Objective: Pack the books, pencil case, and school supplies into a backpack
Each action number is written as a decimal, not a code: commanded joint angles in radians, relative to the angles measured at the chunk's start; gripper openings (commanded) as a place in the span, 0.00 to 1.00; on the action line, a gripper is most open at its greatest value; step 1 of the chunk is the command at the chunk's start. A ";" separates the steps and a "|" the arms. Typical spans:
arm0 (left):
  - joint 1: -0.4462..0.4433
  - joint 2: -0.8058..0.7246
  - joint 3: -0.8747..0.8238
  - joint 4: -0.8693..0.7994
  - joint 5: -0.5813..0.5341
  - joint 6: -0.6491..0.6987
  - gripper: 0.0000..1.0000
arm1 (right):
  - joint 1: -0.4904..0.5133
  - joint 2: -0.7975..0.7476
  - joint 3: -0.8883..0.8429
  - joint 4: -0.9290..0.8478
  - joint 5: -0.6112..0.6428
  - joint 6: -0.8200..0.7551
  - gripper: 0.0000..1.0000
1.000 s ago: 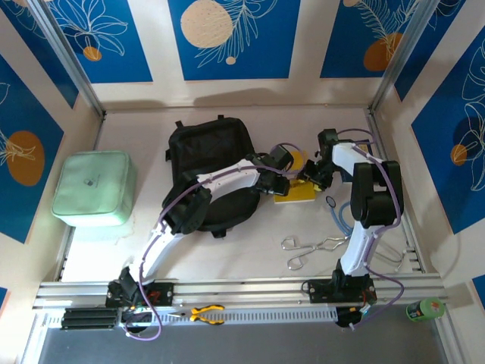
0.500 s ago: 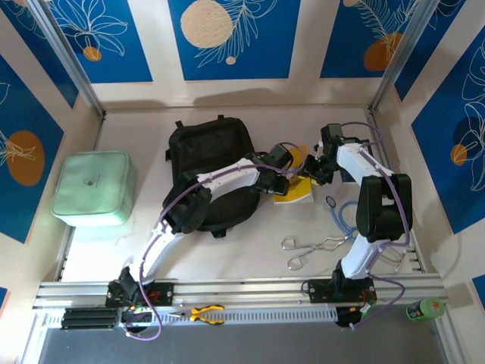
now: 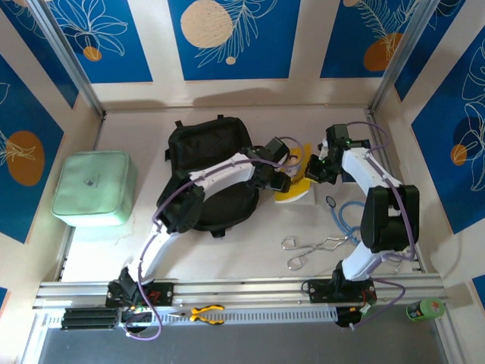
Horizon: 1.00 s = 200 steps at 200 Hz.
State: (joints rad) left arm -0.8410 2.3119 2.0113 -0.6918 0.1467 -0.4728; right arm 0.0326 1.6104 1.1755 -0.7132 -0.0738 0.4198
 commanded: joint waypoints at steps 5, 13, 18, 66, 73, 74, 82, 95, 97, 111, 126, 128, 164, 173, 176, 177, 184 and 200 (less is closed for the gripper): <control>0.041 -0.173 0.015 0.014 0.069 0.020 0.62 | -0.041 -0.123 -0.030 0.110 -0.098 0.011 0.00; 0.051 -0.199 0.009 0.014 0.070 0.015 0.64 | -0.054 -0.152 -0.042 0.136 -0.123 0.013 0.00; 0.058 -0.216 0.001 0.017 0.071 0.012 0.65 | -0.061 -0.169 -0.049 0.151 -0.143 0.014 0.00; 0.188 -0.425 -0.253 0.155 0.151 -0.072 0.80 | -0.109 -0.278 -0.081 0.299 -0.397 0.052 0.00; 0.218 -0.457 -0.305 0.203 0.186 -0.102 0.83 | -0.110 -0.284 -0.083 0.324 -0.450 0.064 0.00; 0.222 -0.462 -0.316 0.211 0.192 -0.110 0.84 | -0.110 -0.285 -0.082 0.328 -0.457 0.066 0.00; 0.255 -0.497 -0.382 0.281 0.243 -0.152 0.86 | -0.107 -0.287 -0.083 0.359 -0.514 0.085 0.00; 0.305 -0.550 -0.504 0.421 0.328 -0.226 0.94 | -0.098 -0.289 -0.090 0.420 -0.591 0.122 0.00; 0.309 -0.557 -0.522 0.445 0.339 -0.236 0.95 | -0.095 -0.290 -0.092 0.431 -0.603 0.126 0.00; 0.338 -0.610 -0.642 0.608 0.426 -0.283 1.00 | -0.075 -0.286 -0.097 0.499 -0.665 0.167 0.00; 0.349 -0.655 -0.719 0.680 0.448 -0.307 1.00 | -0.046 -0.280 -0.101 0.562 -0.716 0.201 0.00; 0.350 -0.657 -0.724 0.685 0.449 -0.310 1.00 | -0.042 -0.279 -0.101 0.572 -0.723 0.205 0.00; 0.376 -0.676 -0.772 0.695 0.498 -0.347 1.00 | 0.032 -0.247 -0.096 0.683 -0.810 0.246 0.00; 0.385 -0.674 -0.779 0.716 0.515 -0.370 1.00 | 0.047 -0.237 -0.094 0.700 -0.825 0.252 0.00; 0.386 -0.673 -0.784 0.731 0.524 -0.381 1.00 | 0.052 -0.235 -0.092 0.703 -0.829 0.253 0.00; 0.387 -0.673 -0.785 0.737 0.528 -0.385 1.00 | 0.053 -0.235 -0.091 0.704 -0.830 0.253 0.00; 0.393 -0.671 -0.796 0.776 0.551 -0.412 1.00 | 0.063 -0.228 -0.090 0.712 -0.840 0.256 0.00; 0.399 -0.665 -0.809 0.864 0.585 -0.464 0.99 | 0.082 -0.217 -0.089 0.726 -0.861 0.258 0.00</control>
State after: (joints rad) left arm -0.4629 1.6634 1.2285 0.0143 0.6342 -0.8421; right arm 0.0921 1.3804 1.0729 -0.0887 -0.8246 0.6579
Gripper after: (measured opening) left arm 0.998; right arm 0.063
